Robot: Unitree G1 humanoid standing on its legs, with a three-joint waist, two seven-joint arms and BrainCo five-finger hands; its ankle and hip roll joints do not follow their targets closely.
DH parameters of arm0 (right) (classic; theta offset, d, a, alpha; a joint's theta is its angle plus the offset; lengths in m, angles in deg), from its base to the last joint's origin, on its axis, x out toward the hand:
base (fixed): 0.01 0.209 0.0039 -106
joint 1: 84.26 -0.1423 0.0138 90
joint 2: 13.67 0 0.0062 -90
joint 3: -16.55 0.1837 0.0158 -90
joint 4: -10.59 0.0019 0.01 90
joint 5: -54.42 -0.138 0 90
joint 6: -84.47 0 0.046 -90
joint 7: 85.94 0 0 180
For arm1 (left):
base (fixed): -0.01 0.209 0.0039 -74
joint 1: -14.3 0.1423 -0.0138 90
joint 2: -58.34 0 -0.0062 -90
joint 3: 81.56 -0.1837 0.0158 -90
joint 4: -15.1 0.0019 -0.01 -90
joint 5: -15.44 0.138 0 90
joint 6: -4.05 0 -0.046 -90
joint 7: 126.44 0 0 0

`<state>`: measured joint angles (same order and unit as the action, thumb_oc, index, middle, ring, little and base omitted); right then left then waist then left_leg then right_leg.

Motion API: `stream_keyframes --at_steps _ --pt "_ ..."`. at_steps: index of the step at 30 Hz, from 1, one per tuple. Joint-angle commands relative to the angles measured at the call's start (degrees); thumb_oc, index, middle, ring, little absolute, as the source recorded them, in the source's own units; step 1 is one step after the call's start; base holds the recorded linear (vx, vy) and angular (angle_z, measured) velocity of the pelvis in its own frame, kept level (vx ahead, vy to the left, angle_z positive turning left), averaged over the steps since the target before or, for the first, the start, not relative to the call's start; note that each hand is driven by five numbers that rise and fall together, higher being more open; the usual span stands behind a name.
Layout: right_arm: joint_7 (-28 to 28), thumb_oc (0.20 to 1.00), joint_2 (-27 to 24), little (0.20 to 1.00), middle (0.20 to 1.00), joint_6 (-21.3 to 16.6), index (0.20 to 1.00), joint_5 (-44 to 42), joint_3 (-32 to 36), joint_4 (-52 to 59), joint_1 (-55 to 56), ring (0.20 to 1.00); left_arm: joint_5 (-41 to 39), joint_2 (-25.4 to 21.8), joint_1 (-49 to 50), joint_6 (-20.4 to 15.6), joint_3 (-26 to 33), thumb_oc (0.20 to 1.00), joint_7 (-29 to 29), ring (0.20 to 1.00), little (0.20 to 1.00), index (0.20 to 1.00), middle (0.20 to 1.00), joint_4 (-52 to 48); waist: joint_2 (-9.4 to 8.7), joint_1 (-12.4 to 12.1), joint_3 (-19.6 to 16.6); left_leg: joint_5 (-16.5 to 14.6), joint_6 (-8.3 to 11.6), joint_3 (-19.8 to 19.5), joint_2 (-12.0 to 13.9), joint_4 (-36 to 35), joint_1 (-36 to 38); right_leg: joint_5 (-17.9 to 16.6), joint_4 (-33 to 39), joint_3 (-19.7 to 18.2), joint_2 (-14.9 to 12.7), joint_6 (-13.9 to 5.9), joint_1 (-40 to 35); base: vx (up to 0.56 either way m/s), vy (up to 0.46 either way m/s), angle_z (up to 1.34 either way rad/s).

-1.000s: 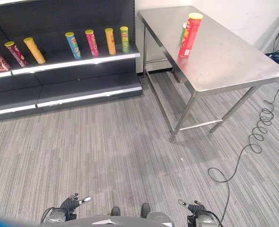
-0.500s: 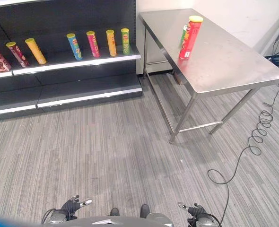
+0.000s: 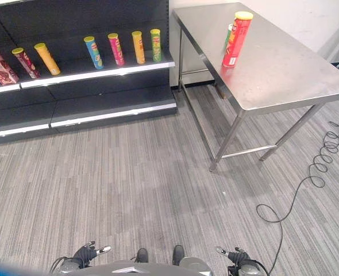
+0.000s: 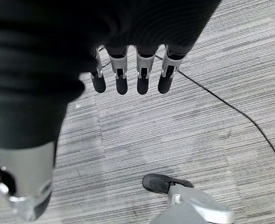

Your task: Put the goods on the table back onto the shelves and tidy them up.

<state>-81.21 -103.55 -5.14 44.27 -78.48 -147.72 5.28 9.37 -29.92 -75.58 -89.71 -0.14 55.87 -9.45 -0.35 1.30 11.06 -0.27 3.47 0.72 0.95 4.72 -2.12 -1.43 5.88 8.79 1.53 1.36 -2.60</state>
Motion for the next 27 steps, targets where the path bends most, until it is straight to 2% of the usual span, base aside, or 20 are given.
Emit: stream_keyframes --at_steps 1,3,4,5,6,7,8,10,11,14,15,17,18,19,20,22,23,24,25,27 --pt "0.69 1.000 -2.79 1.000 1.000 -1.30 1.000 -1.63 -1.82 2.38 -1.87 1.000 -0.81 -1.36 -3.32 -0.88 -0.88 1.000 0.52 1.000 1.000 1.000 1.000 -0.14 -3.00 -0.33 4.20 -2.60 1.66 -1.35 0.75 17.60 -6.30 7.62 -4.50 -1.16 -2.98 -3.28 -2.86 -0.03 -0.095 0.19" --pt "0.72 1.000 -3.03 1.000 1.000 -1.17 1.000 -1.75 -1.87 2.56 -1.68 1.000 -1.98 -1.01 -3.14 -0.98 -0.61 1.000 0.57 1.000 1.000 1.000 1.000 0.04 -3.17 -0.61 4.82 -0.87 1.24 -1.76 0.79 20.74 -9.73 8.13 -4.42 -1.08 -2.83 -2.97 -3.48 0.08 -0.045 0.05" --pt "0.77 1.000 -3.09 1.000 1.000 -1.07 1.000 -1.86 -1.74 2.78 -1.47 1.000 -2.82 -0.84 -2.88 -0.97 -0.16 1.000 0.56 1.000 1.000 1.000 1.000 0.06 -3.29 -0.93 4.79 -0.85 1.06 -1.40 1.04 19.50 -11.11 8.48 -4.18 -1.06 -2.89 -3.14 -3.97 0.26 0.011 -0.06" --pt "1.06 1.000 -3.10 1.000 1.000 -0.99 1.000 -1.91 -1.55 2.89 -1.22 1.000 -3.96 -0.25 -2.34 -0.83 0.66 1.000 0.80 1.000 1.000 1.000 1.000 0.66 -3.44 -1.95 4.46 -0.38 0.85 -1.47 1.50 12.66 -12.37 9.30 -3.39 -1.35 -2.73 -3.59 -4.99 0.22 0.018 -0.03" --pt "1.06 1.000 -3.09 1.000 1.000 -0.99 1.000 -1.91 -1.55 2.89 -1.20 1.000 -3.96 -0.26 -2.33 -0.84 0.65 1.000 0.80 1.000 1.000 1.000 1.000 0.66 -3.52 -1.98 4.52 -0.33 0.84 -1.40 1.43 12.49 -12.17 9.34 -3.37 -1.38 -2.82 -3.60 -5.10 0.27 0.046 0.01" --pt "1.17 1.000 -3.03 1.000 1.000 -0.88 1.000 -1.71 -1.71 2.72 -1.25 1.000 -3.89 0.01 -2.13 -0.79 0.74 1.000 0.87 1.000 1.000 1.000 1.000 1.21 -3.12 -2.58 4.41 2.85 1.33 -2.31 1.79 7.42 -12.96 10.10 -3.02 -1.56 -2.15 -3.69 -5.77 0.19 0.047 -0.02" --pt "1.38 1.000 -3.15 1.000 1.000 -0.90 1.000 -1.56 -1.91 2.68 -1.49 1.000 -3.81 -0.06 -2.14 -0.69 0.66 1.000 0.92 1.000 1.000 1.000 1.000 1.38 -2.63 -3.14 4.18 4.49 1.63 -3.18 2.45 2.83 -14.01 11.07 -2.90 -1.91 -1.57 -3.65 -6.40 0.30 0.070 -0.01" --pt "1.81 1.000 -3.44 1.000 1.000 -1.03 1.000 -1.26 -2.06 2.29 -1.91 1.000 -3.39 -0.19 -1.97 -0.86 0.59 1.000 1.01 1.000 1.000 1.000 1.000 1.77 -2.72 -3.88 4.05 6.56 2.63 -4.19 2.95 -4.66 -16.05 12.96 -2.41 -3.23 -1.37 -3.87 -8.61 0.33 0.078 0.04" --pt "2.05 1.000 -3.80 1.000 1.000 -1.13 1.000 -1.10 -2.03 1.97 -2.41 1.000 -2.88 -0.33 -2.07 -0.91 0.39 1.000 1.02 1.000 1.000 1.000 1.000 1.89 -2.75 -3.98 3.98 7.27 3.25 -3.02 3.32 -6.83 -17.29 13.68 -2.29 -3.99 -1.35 -4.00 -9.88 0.37 0.123 -0.06" --pt "1.42 1.000 -3.66 1.000 1.000 -1.04 1.000 -0.50 -2.13 2.20 -2.60 1.000 -2.27 -0.84 -1.23 -0.79 1.41 1.000 0.76 1.000 1.000 1.000 1.000 2.41 -2.53 -5.15 2.41 8.34 3.48 0.46 4.96 -9.18 -16.74 14.97 -1.83 -6.94 -1.69 -4.65 -13.30 0.41 0.199 -0.45" --pt "1.36 1.000 -3.40 1.000 1.000 -1.15 1.000 -0.03 -2.08 2.42 -2.52 1.000 -2.27 -0.92 -1.00 -0.72 1.91 1.000 0.81 1.000 1.000 1.000 1.000 2.42 -2.22 -5.41 1.73 10.26 3.52 -0.10 5.30 -8.42 -16.27 15.51 -2.00 -7.53 -2.00 -5.01 -14.30 0.47 0.256 -0.73" --pt "1.25 1.000 -2.92 1.000 1.000 -1.00 1.000 0.44 -2.11 2.65 -2.56 1.000 -2.39 -1.60 -1.03 -0.65 2.52 1.000 1.05 1.000 1.000 1.000 1.000 2.20 -2.58 -5.65 0.66 11.94 3.50 0.84 5.56 -6.57 -15.65 16.12 -3.47 -7.97 -3.55 -5.63 -14.66 0.43 0.255 -0.70" --pt "0.94 1.000 -2.68 1.000 1.000 -0.84 1.000 0.84 -2.30 2.80 -2.66 1.000 -2.27 -1.91 -1.09 -0.62 2.62 1.000 1.09 1.000 1.000 1.000 1.000 2.05 -3.00 -5.76 0.03 11.86 3.15 1.80 5.55 -5.57 -15.32 16.00 -4.43 -8.14 -4.53 -6.36 -14.58 0.50 0.302 -0.84" --pt "0.59 1.000 -2.39 1.000 1.000 -0.66 1.000 1.84 -3.07 2.97 -3.02 1.000 -2.06 -2.77 -1.46 -0.65 2.60 1.000 1.26 1.000 1.000 1.000 1.000 1.42 -4.04 -6.09 -1.08 10.38 2.16 3.31 5.13 -4.39 -14.40 14.98 -7.94 -7.75 -6.53 -7.93 -13.30 0.37 0.222 -0.78" --pt "0.59 1.000 -2.37 1.000 1.000 -0.66 1.000 1.84 -3.08 2.97 -3.02 1.000 -2.06 -2.79 -1.45 -0.65 2.60 1.000 1.25 1.000 1.000 1.000 1.000 1.42 -4.11 -6.12 -1.12 10.32 2.14 3.38 5.09 -4.34 -14.43 15.04 -7.98 -7.78 -6.61 -7.95 -13.25 0.35 0.207 -0.64" --pt "0.47 1.000 -2.31 1.000 1.000 -0.41 1.000 2.17 -3.15 2.94 -3.24 1.000 -2.03 -3.31 -1.83 -0.57 2.43 1.000 1.44 1.000 1.000 1.000 1.000 0.38 -4.80 -6.29 -1.90 8.35 0.65 4.30 3.86 -3.39 -13.53 12.17 -11.76 -7.60 -8.28 -9.49 -11.76 0.31 0.207 -0.31" --pt "0.36 1.000 -2.05 1.000 1.000 -0.25 1.000 2.05 -3.01 2.76 -3.69 1.000 -2.11 -3.76 -2.43 -0.59 1.92 1.000 1.41 1.000 1.000 1.000 1.000 -0.78 -5.50 -6.01 -2.26 5.83 -1.38 4.85 1.44 -3.04 -12.02 6.08 -17.06 -8.32 -9.82 -11.10 -9.53 0.45 0.357 -0.04" --pt "0.35 1.000 -1.99 1.000 1.000 -0.19 1.000 1.82 -2.74 2.94 -3.96 1.000 -2.26 -4.03 -2.74 -0.57 1.71 1.000 1.30 1.000 1.000 1.000 1.000 -1.42 -5.20 -5.76 -2.21 4.08 -2.89 5.02 -0.14 -2.80 -10.75 0.63 -23.62 -8.69 -10.66 -11.84 -6.60 0.36 0.297 0.08" --pt "0.35 1.000 -1.99 1.000 1.000 -0.19 1.000 1.82 -2.74 2.94 -3.96 1.000 -2.26 -4.03 -2.74 -0.57 1.71 1.000 1.30 1.000 1.000 1.000 1.000 -1.42 -5.19 -5.76 -2.24 4.07 -2.89 5.02 -0.13 -2.79 -10.77 0.63 -23.62 -8.70 -10.65 -11.84 -6.57 0.24 0.230 0.07" --pt "0.58 1.000 -2.01 1.000 1.000 -0.09 1.000 1.62 -2.21 2.66 -4.23 1.000 -2.30 -4.24 -3.19 -0.45 1.47 1.000 1.44 1.000 1.000 1.000 1.000 -1.58 -4.37 -5.00 -1.57 2.44 -4.67 4.88 -1.69 -3.25 -8.30 -5.14 -31.18 -8.33 -11.46 -11.58 -3.22 0.23 0.251 0.21"
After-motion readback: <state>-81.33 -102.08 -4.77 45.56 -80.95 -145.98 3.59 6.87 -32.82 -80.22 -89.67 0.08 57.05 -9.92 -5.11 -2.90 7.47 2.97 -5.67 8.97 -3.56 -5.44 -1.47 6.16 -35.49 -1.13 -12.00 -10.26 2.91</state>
